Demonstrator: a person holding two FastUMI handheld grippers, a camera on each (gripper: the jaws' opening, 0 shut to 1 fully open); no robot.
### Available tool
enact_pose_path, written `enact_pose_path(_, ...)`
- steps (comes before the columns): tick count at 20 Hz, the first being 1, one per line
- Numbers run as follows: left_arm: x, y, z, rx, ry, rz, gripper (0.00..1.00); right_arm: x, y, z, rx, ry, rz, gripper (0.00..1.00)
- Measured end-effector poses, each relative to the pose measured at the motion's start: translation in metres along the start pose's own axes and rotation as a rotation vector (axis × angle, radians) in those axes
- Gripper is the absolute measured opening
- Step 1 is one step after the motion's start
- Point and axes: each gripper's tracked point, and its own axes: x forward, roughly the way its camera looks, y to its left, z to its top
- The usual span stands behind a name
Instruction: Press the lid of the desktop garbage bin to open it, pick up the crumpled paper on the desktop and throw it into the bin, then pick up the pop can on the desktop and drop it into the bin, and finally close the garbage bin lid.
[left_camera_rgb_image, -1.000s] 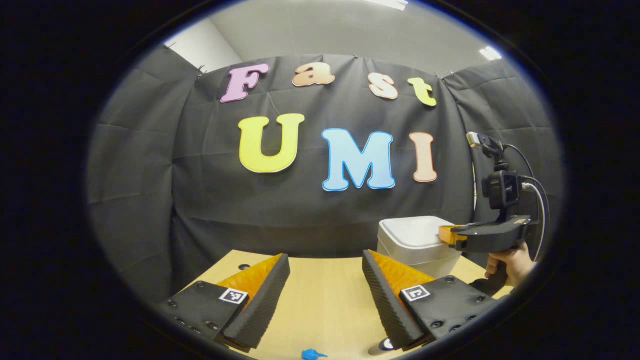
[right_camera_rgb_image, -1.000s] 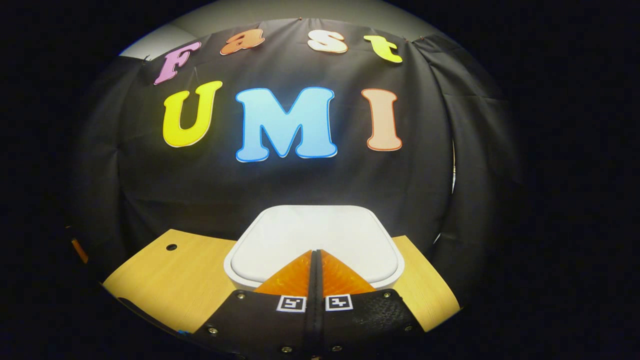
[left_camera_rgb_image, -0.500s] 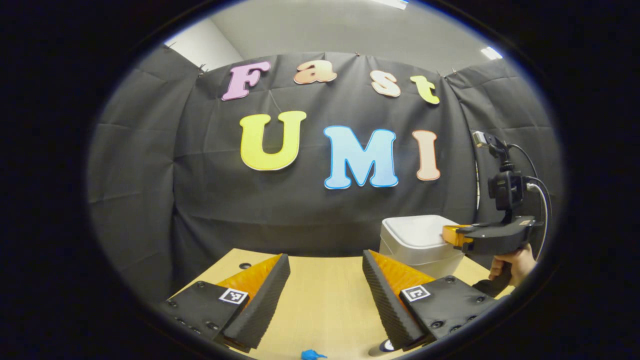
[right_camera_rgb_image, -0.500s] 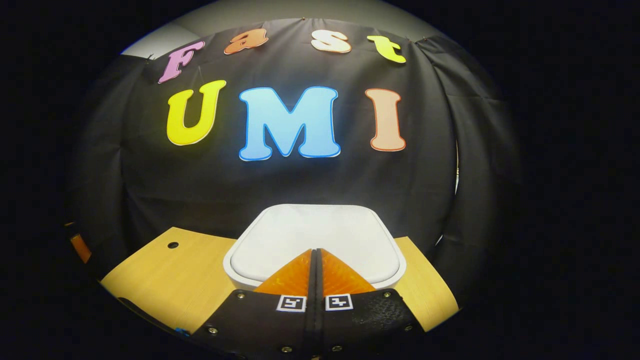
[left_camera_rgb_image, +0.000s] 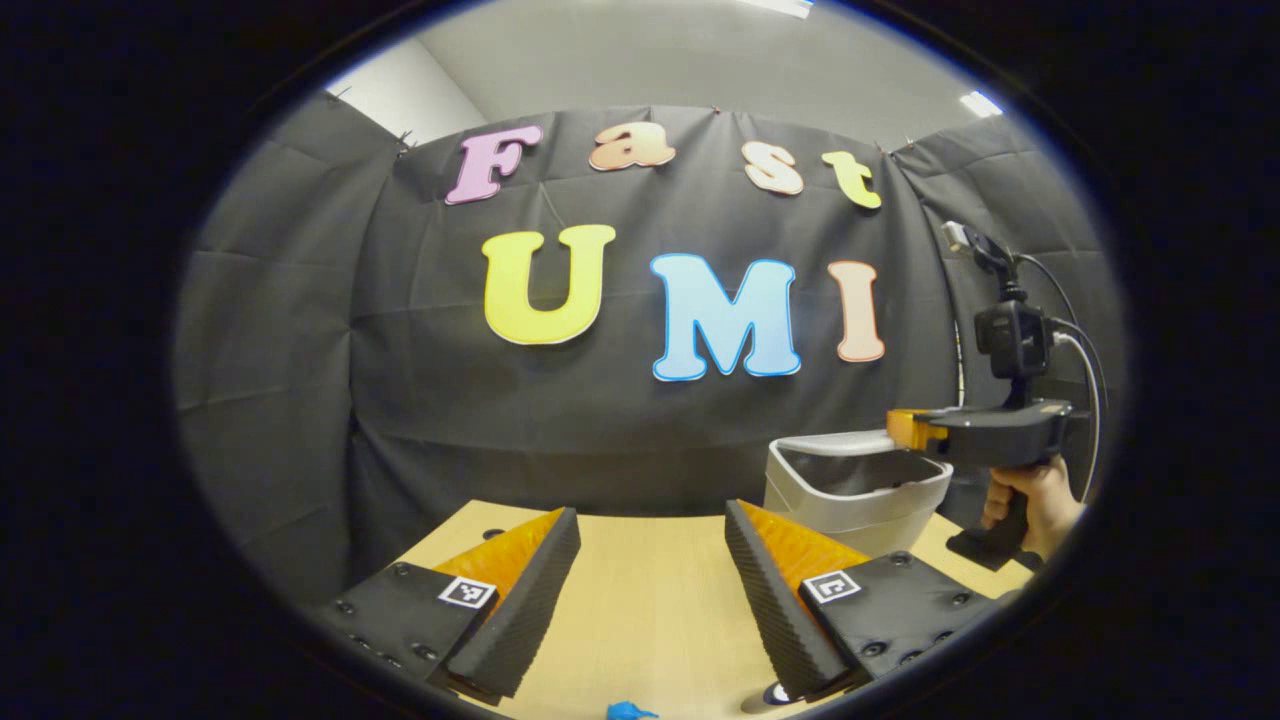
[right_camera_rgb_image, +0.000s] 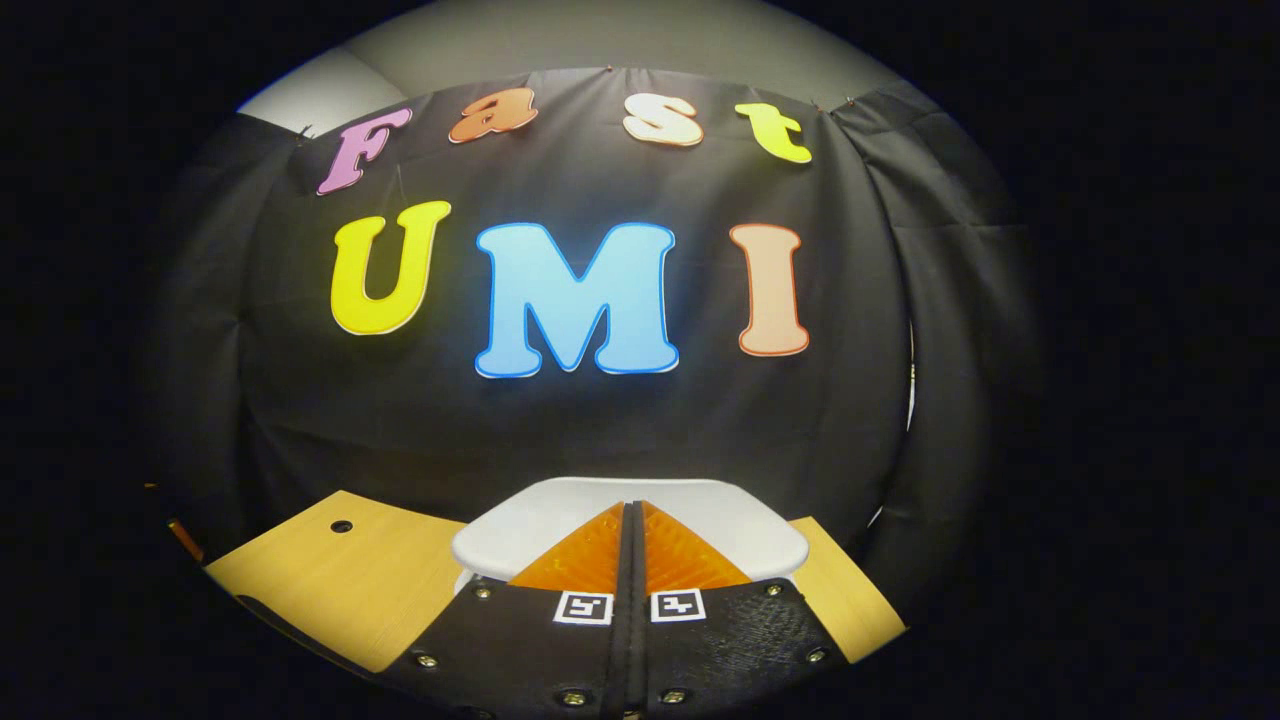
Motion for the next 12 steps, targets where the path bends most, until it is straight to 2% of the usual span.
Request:
enact_pose_path(5,0.001,0.002,0.0,-0.002,0.0,0.005,0.96,-0.001,0.001,0.024,0.025,-0.066,-0.004,0.0)
enact_pose_path(6,0.001,0.003,0.0,-0.001,0.001,0.007,0.93,-0.003,0.001,0.028,0.029,-0.077,-0.004,0.0)
enact_pose_path(7,0.001,0.002,0.0,-0.001,0.002,0.007,0.96,-0.004,0.002,0.032,0.028,-0.088,-0.002,0.0)
enact_pose_path(11,0.002,-0.002,-0.002,-0.005,0.007,-0.004,0.96,-0.002,0.003,0.041,0.018,-0.108,0.0,0.0)
enact_pose_path(12,0.003,-0.003,-0.001,-0.005,0.005,-0.004,1.0,-0.003,0.003,0.046,0.022,-0.117,0.003,0.0)
